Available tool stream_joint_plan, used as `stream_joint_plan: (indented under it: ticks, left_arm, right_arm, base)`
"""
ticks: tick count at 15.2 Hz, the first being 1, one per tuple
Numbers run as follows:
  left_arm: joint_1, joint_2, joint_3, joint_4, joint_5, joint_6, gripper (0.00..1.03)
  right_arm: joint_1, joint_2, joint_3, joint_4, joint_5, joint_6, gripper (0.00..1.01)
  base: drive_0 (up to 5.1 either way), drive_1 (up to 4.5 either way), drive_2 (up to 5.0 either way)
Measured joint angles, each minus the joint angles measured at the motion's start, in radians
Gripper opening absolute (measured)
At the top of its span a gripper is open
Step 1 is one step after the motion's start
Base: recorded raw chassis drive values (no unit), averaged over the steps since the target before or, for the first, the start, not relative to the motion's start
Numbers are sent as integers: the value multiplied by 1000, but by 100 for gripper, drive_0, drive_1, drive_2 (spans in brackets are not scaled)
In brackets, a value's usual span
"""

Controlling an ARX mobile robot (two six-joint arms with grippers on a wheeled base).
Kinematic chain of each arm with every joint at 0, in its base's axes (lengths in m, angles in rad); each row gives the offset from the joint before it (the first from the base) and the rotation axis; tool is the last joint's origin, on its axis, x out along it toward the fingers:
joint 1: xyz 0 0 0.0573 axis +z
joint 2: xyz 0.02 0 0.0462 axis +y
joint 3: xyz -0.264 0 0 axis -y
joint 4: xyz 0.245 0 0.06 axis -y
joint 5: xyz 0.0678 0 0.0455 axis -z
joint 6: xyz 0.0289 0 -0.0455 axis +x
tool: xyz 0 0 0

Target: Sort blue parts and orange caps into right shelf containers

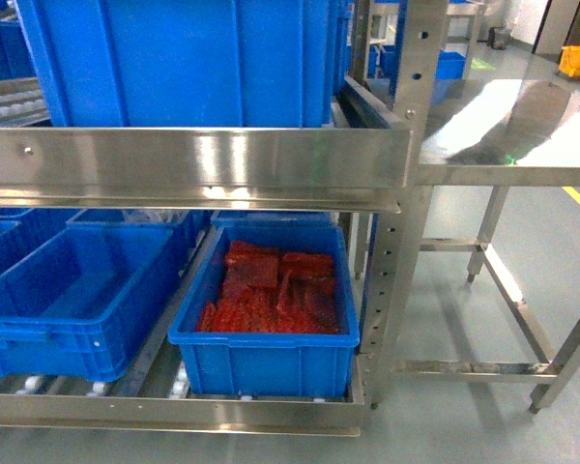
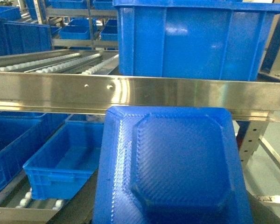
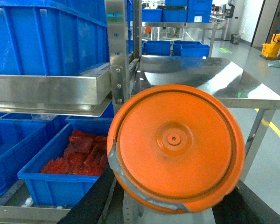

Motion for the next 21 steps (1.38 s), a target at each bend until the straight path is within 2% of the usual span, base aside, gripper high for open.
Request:
stream_joint_plan:
  ticks: [21]
  left_arm:
    - [0,0,0,1,0,0,42]
  right_arm:
    - [0,0,0,-1,0,0,44]
  base:
    - [-503,238,238]
